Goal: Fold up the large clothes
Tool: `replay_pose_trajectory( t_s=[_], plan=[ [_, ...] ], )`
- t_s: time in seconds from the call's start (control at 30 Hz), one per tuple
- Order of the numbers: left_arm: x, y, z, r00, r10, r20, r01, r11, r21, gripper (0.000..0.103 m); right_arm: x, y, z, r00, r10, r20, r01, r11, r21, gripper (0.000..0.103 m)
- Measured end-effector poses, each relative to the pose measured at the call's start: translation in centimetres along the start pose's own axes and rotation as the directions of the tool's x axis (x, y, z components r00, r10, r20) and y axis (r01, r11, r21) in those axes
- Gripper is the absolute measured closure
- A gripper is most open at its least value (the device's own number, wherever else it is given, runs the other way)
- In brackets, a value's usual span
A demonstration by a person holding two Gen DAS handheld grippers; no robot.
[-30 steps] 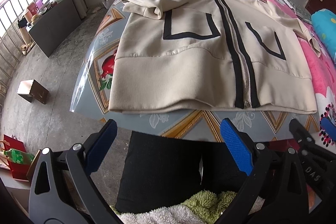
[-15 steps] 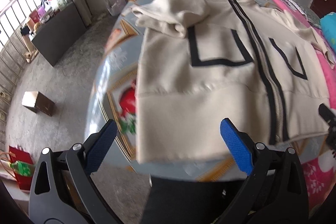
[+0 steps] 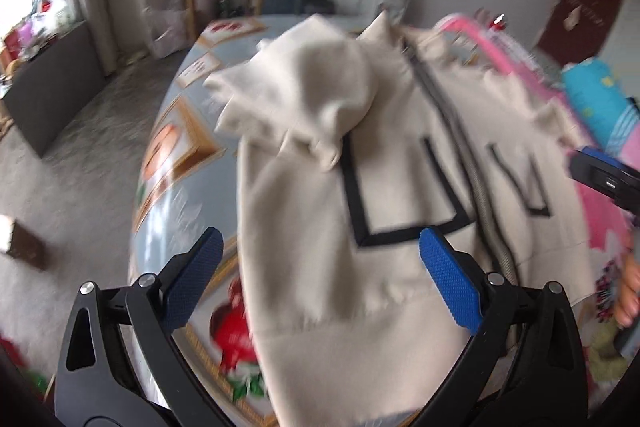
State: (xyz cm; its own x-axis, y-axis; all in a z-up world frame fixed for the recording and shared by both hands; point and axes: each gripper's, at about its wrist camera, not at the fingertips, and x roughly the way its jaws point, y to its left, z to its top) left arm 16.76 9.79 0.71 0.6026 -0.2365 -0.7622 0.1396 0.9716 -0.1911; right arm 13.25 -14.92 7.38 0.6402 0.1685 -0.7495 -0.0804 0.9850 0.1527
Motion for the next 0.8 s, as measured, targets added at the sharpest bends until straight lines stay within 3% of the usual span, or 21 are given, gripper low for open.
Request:
replay_pose_trajectory(
  t_s=[0.13, 0.23, 0.43, 0.47, 0.5, 0.57, 0.67, 0.73, 0.8],
  plan=[
    [1.3, -0.2, 2.2, 1.000, -0.006, 0.016, 0.005, 0.999, 0.033, 0.008, 4.3, 0.0, 2.1, 0.987, 0.143, -0.072, -0.135, 0.986, 0.100, 0.006],
    [3.5, -0.4, 3.7, 0.999, -0.035, -0.006, 0.035, 0.999, 0.041, 0.008, 6.6, 0.0, 2.4, 0.974, 0.204, -0.103, -0.185, 0.968, 0.170, 0.006],
    [8.9, -1.1, 5.6, 0.994, 0.089, -0.070, -0.082, 0.991, 0.104, 0.008, 9.8, 0.4, 2.1, 0.960, 0.241, -0.146, -0.207, 0.955, 0.211, 0.009],
    [9.6, -1.5, 5.8, 0.991, 0.114, -0.076, -0.104, 0.986, 0.130, 0.017, 10.1, 0.4, 2.0, 0.959, 0.240, -0.150, -0.206, 0.955, 0.213, 0.010],
    [10.1, -1.7, 5.9, 0.988, 0.130, -0.084, -0.117, 0.982, 0.151, 0.037, 10.2, 0.3, 1.9, 0.960, 0.237, -0.152, -0.202, 0.956, 0.213, 0.010],
    [11.0, -1.9, 6.1, 0.976, 0.189, -0.111, -0.165, 0.967, 0.193, 0.062, 10.1, -0.1, 1.9, 0.961, 0.232, -0.153, -0.196, 0.956, 0.219, 0.011],
    [10.3, -1.6, 7.6, 0.977, 0.183, -0.108, -0.158, 0.965, 0.208, 0.090, 9.9, -1.2, 1.8, 0.963, 0.227, -0.144, -0.189, 0.953, 0.235, 0.014],
    [8.8, -1.1, 9.3, 0.988, 0.119, -0.100, -0.101, 0.981, 0.167, 0.092, 9.6, -1.9, 2.0, 0.966, 0.221, -0.133, -0.184, 0.951, 0.247, 0.015],
    [5.9, 0.1, 12.1, 0.998, -0.047, -0.051, 0.049, 0.997, 0.054, 0.093, 9.3, -2.5, 1.9, 0.968, 0.219, -0.123, -0.181, 0.948, 0.260, 0.016]
  ],
)
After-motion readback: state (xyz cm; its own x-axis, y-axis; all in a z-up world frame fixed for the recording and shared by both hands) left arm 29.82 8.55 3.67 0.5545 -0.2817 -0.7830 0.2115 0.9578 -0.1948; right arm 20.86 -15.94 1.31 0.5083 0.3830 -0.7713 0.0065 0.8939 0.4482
